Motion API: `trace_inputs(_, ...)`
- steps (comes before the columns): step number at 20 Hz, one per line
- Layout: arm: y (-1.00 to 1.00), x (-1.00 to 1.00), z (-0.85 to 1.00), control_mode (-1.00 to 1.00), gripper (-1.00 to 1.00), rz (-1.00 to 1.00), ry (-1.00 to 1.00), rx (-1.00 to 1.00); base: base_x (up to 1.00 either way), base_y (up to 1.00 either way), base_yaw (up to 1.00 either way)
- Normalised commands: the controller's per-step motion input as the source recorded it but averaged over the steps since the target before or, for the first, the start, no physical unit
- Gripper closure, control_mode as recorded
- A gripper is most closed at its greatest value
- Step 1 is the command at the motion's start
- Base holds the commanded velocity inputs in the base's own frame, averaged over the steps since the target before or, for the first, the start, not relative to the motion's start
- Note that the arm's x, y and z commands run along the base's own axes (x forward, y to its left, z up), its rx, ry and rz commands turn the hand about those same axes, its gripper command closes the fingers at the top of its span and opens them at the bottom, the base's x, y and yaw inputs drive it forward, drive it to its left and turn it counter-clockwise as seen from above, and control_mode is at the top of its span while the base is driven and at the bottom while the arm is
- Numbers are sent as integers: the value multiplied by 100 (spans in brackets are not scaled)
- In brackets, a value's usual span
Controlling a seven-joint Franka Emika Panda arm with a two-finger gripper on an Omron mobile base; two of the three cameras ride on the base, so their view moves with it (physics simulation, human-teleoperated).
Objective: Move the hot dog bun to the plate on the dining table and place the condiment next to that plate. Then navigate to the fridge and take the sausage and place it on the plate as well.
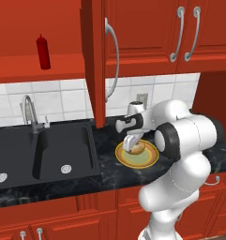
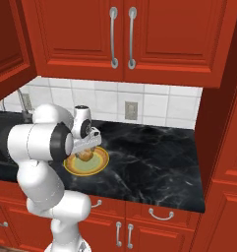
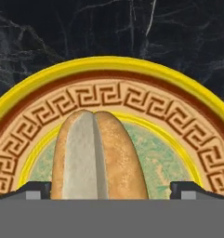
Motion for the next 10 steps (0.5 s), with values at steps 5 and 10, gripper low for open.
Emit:
trace_inputs(5, -26, -53, -33, -100, -100, 0, 0, 0, 0, 0, 0)
trace_inputs(10, -17, -19, -45, -100, -100, 0, 0, 0, 0, 0, 0)
